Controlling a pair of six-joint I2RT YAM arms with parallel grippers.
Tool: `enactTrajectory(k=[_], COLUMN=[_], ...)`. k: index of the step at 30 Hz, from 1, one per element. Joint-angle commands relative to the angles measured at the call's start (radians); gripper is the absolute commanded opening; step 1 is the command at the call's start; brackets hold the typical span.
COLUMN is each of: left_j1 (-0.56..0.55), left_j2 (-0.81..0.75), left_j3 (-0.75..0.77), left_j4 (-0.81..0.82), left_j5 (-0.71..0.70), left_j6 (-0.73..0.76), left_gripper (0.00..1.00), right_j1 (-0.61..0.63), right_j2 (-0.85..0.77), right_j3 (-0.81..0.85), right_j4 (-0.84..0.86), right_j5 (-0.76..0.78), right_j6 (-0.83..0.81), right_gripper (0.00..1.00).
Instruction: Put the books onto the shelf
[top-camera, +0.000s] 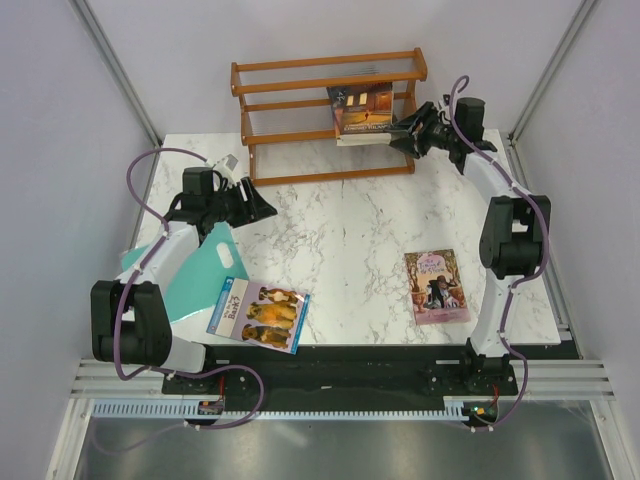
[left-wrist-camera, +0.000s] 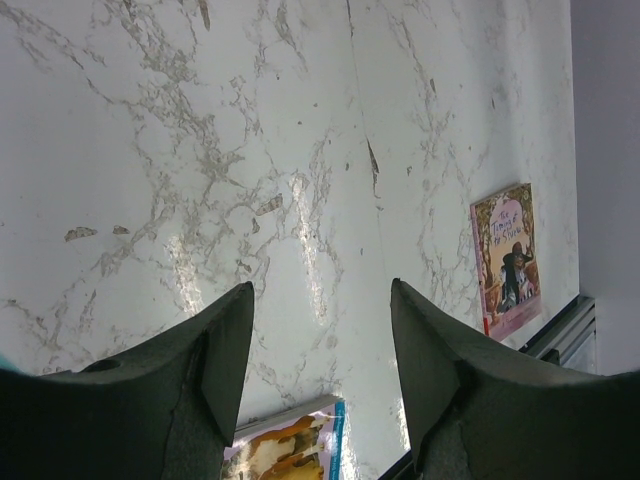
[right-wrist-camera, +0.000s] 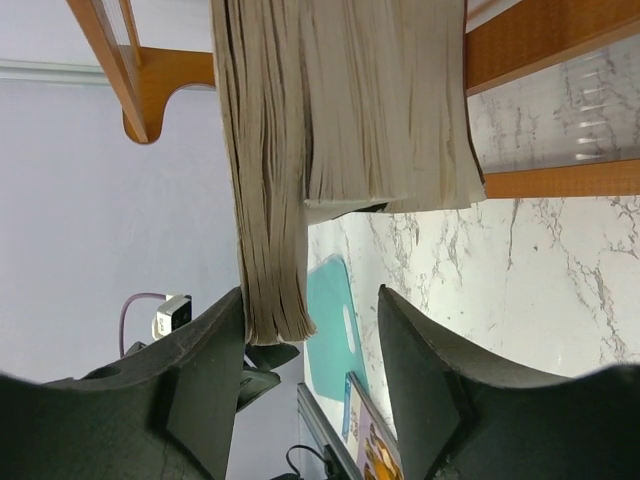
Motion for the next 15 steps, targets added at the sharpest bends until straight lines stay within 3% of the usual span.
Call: enactTrajectory(k=[1,6,15], left_j1=[0.006,0.006,0.006], left_j2=[-0.016,-0.013,-0.013], left_j3=[0.002,0.004,0.001], left_j4=[0.023,0.025,0.023], left_j5=[0.021,0.023,0.017], left_j6=[0.035,0.032,0.03], left_gripper=[0.64,0.63,0.63], right_j1=[0.001,0.005,0.009], right_j2=[-0.071,-0.075,-0.043], right_j3=[-0.011,-0.004,0.075], right_j4=[0.006,0.017,0.04], right_j5=[0.024,0.03,-0.011], right_j6=[-0.028,-0.023,-0.026], right_gripper=[0.58,0.38,0.14])
